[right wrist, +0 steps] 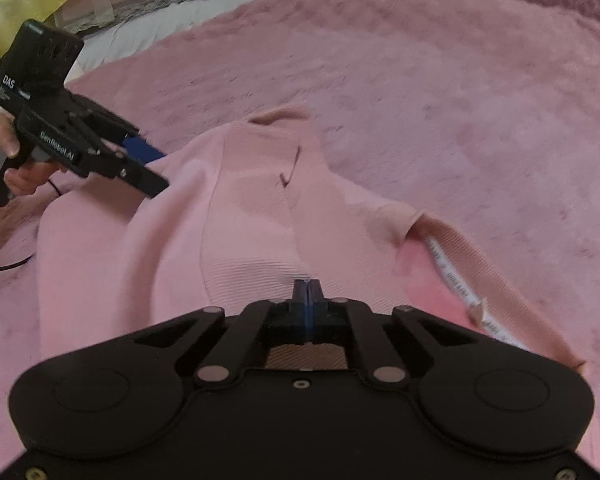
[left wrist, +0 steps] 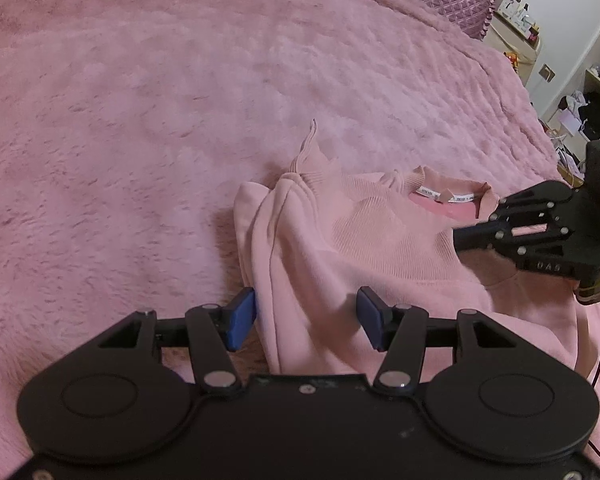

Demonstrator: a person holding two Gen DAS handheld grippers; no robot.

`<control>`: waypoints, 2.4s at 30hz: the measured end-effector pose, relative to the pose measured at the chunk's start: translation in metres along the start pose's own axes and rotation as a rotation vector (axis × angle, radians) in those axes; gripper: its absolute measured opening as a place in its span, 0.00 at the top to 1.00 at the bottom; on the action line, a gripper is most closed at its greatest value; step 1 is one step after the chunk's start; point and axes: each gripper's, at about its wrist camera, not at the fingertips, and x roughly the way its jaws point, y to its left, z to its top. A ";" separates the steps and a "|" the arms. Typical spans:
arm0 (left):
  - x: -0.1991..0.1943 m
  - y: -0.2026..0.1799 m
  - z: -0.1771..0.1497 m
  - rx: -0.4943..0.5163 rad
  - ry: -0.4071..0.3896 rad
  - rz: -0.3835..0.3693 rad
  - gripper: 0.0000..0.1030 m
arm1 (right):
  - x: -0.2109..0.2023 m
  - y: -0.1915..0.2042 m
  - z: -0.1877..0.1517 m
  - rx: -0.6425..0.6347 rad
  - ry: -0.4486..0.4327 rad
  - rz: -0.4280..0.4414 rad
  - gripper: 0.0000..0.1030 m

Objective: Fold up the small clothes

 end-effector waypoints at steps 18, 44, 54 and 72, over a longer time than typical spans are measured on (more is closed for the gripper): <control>-0.003 0.003 -0.001 0.002 -0.003 -0.012 0.44 | 0.011 -0.008 0.011 0.059 0.026 0.107 0.58; -0.008 -0.014 0.010 -0.079 -0.096 -0.087 0.43 | 0.050 0.005 0.015 -0.075 0.031 -0.291 0.92; -0.004 -0.029 0.017 -0.077 -0.147 -0.073 0.43 | -0.088 -0.041 -0.021 0.033 -0.063 -0.355 0.72; 0.019 -0.042 0.019 0.014 -0.123 0.109 0.42 | -0.075 -0.060 -0.099 0.168 0.144 -0.426 0.57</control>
